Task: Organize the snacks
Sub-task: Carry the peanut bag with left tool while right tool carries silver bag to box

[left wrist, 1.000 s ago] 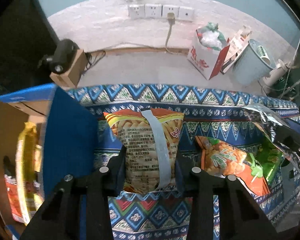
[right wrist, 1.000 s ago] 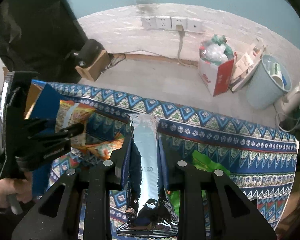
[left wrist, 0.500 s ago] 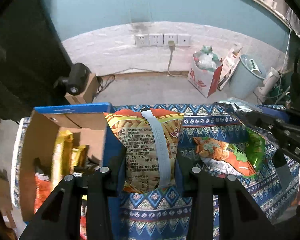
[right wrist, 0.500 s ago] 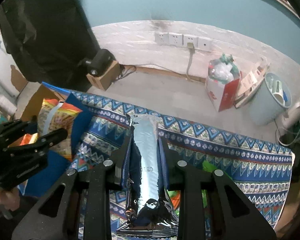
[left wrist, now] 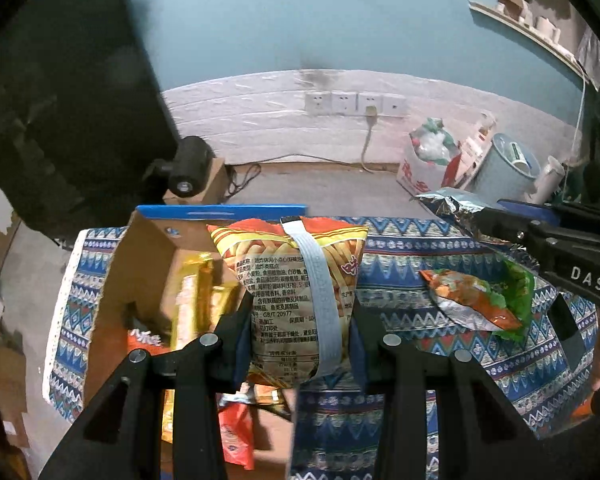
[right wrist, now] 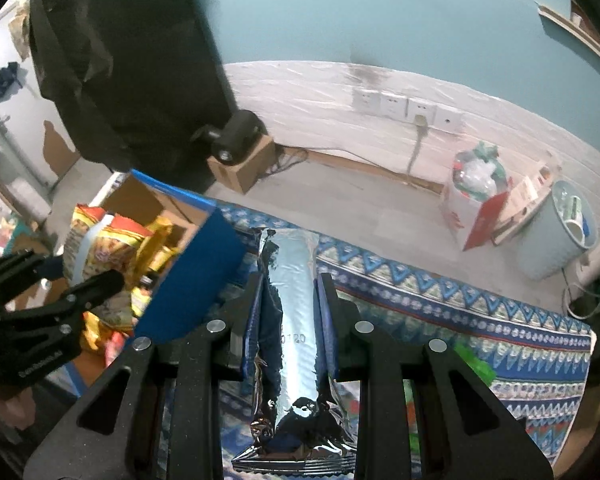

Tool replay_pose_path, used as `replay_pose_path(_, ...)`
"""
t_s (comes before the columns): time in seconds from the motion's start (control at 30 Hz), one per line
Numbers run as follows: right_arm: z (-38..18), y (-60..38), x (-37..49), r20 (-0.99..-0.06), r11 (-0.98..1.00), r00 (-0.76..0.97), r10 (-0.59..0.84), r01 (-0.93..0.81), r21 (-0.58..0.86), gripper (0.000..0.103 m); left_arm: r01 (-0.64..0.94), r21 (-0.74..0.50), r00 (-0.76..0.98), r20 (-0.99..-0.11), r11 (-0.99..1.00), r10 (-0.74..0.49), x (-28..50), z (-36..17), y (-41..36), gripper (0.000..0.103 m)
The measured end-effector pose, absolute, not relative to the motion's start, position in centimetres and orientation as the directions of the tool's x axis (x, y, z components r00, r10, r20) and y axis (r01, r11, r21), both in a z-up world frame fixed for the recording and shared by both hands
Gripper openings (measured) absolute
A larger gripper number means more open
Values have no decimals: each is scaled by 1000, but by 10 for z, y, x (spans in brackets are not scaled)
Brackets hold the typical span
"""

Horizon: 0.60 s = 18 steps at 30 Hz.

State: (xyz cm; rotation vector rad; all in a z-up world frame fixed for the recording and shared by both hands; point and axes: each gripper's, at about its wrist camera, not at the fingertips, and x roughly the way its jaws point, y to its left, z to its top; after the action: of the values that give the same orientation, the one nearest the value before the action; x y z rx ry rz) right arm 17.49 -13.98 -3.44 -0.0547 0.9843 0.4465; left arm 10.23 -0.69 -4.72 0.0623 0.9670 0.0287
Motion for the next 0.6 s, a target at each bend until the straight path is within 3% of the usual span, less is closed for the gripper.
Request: replay_pose_path(0.6, -17, -28, 169, -791, 845, 440, 425, -507, 172, 25, -148, 24, 554, -826, 989, 103, 79, -53, 93, 40)
